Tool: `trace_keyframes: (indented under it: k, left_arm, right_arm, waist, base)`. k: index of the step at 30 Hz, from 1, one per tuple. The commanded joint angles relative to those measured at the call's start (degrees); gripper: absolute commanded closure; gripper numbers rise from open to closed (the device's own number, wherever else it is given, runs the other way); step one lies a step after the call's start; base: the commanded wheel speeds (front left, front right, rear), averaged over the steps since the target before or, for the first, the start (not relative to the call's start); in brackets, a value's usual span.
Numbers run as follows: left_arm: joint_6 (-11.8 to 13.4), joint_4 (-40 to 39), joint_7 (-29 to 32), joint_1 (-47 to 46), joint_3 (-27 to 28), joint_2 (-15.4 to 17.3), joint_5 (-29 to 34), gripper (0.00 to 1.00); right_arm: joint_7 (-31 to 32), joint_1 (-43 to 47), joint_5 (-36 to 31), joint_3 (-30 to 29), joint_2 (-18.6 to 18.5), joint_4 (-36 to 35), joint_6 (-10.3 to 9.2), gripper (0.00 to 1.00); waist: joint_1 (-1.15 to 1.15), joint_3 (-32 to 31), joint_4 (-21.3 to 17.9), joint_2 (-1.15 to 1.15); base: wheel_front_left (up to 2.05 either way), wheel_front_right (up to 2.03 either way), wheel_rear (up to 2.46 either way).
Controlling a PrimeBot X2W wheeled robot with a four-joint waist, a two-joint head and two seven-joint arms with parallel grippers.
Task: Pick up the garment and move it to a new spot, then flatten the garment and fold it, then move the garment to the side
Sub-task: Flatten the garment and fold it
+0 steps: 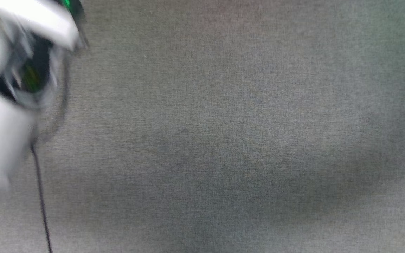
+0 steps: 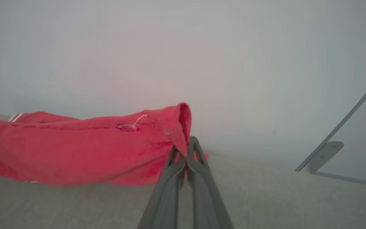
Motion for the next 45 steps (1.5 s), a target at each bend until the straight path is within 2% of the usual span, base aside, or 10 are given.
trace_keyframes:
  k: [1, 7, 14, 20, 28, 32, 36, 40, 45]
  left_arm:
    - [-0.11, -2.15, -0.78, 2.80, -0.26, 0.95, -0.48, 1.00]
    - [-0.11, -14.78, -3.12, 22.80, -2.91, 4.35, -0.18, 1.00]
    - [-0.12, -24.84, -3.51, 38.57, -2.72, 8.72, 0.90, 1.00]
    - [-0.12, -32.08, -3.51, 49.83, 0.56, 11.72, 2.39, 1.00]
    - [-0.12, -41.96, -3.53, 60.60, 0.00, 16.43, 2.13, 1.00]
    - [-0.12, -43.27, -3.52, 60.48, 1.74, 17.12, 3.64, 1.00]
    - [-0.12, -41.21, -2.59, 55.10, 2.69, 16.62, 4.13, 1.00]
    - [-0.12, -38.75, -0.88, 48.77, 3.39, 14.86, 3.10, 1.00]
    - [-0.12, -32.35, 2.30, 37.60, 4.38, 11.34, 1.04, 1.00]
  right_arm:
    - [0.47, 2.54, 1.18, 0.45, -1.07, -1.69, -0.02, 1.00]
    - [7.28, 23.55, 8.40, 1.76, -7.81, -15.83, -0.02, 1.00]
    - [15.34, 45.62, 13.37, -4.92, -12.68, -30.97, -0.02, 1.00]
    - [22.64, 61.53, 14.14, -12.94, -12.87, -42.37, -0.01, 1.00]
    - [31.24, 77.79, 13.31, -25.51, -8.43, -55.56, -0.01, 1.00]
    - [32.47, 79.75, 12.37, -31.20, -4.85, -59.96, -0.01, 1.00]
    - [32.98, 75.08, 10.63, -33.49, -2.28, -61.37, -0.01, 1.00]
    - [33.31, 70.26, 9.63, -33.06, -1.15, -60.19, -0.01, 1.00]
    - [33.26, 61.17, 8.25, -31.33, -0.56, -55.49, -0.01, 1.00]
  waist:
    - [0.00, -1.08, 0.35, 0.00]
    - [0.00, -4.39, 1.18, 0.00]
    - [0.00, -7.48, 1.57, 0.00]
    - [0.00, -9.09, 1.82, 0.00]
    - [0.00, -9.25, 2.02, 0.00]
    - [0.00, -8.89, 2.36, 0.00]
    - [0.00, -8.43, 2.38, 0.00]
    - [0.00, -7.99, 2.31, 0.00]
    - [0.00, -6.75, 1.71, 0.00]
  base:
    - [0.00, 0.00, 0.00]
    - [0.00, 0.00, 0.00]
    - [0.00, 0.00, 0.00]
    - [0.00, 0.00, 0.00]
    - [0.00, 0.00, 0.00]
    - [0.00, 0.00, 0.00]
    - [0.00, 0.00, 0.00]
    - [0.00, 0.00, 0.00]
    - [0.00, 0.00, 0.00]
